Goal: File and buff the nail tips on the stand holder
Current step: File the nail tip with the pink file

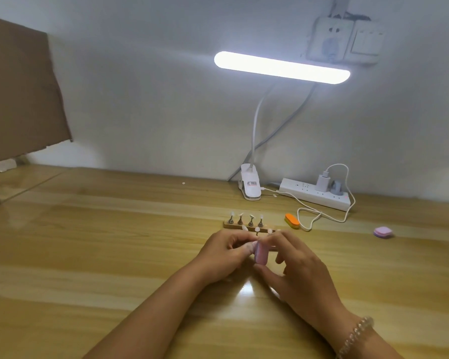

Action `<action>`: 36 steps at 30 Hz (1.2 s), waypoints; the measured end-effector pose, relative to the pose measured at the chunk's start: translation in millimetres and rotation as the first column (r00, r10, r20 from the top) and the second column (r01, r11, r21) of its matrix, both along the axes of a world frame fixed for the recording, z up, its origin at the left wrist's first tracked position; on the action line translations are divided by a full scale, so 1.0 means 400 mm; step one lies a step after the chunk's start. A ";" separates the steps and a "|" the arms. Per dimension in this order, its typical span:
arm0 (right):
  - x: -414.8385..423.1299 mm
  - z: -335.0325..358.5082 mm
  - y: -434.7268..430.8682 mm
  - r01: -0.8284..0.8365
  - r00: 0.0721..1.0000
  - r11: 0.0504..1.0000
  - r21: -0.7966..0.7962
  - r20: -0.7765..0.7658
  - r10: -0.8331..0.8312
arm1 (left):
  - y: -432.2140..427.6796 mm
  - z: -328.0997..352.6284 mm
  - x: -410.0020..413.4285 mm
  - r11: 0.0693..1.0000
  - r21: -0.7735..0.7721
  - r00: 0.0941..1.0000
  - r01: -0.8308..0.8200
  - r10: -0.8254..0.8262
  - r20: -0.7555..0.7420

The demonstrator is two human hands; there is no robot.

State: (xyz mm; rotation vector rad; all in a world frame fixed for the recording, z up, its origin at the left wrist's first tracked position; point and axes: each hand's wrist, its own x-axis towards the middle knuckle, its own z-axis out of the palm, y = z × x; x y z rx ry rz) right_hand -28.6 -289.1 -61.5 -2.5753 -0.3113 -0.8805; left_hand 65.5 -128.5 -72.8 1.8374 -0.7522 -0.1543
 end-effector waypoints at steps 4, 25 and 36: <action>0.009 0.000 -0.012 0.038 0.999 0.993 0.114 0.024 -0.041 | 0.001 0.001 0.000 1.000 0.005 1.000 0.016 -0.016 0.009; 0.026 -0.006 -0.023 0.043 0.998 0.965 0.260 -0.055 -0.030 | 0.001 0.011 -0.012 0.997 0.076 0.999 0.033 -0.036 0.039; 0.014 -0.003 -0.012 0.001 0.999 0.984 0.178 -0.036 0.006 | 0.000 0.007 -0.012 1.000 0.005 1.000 0.006 -0.006 0.012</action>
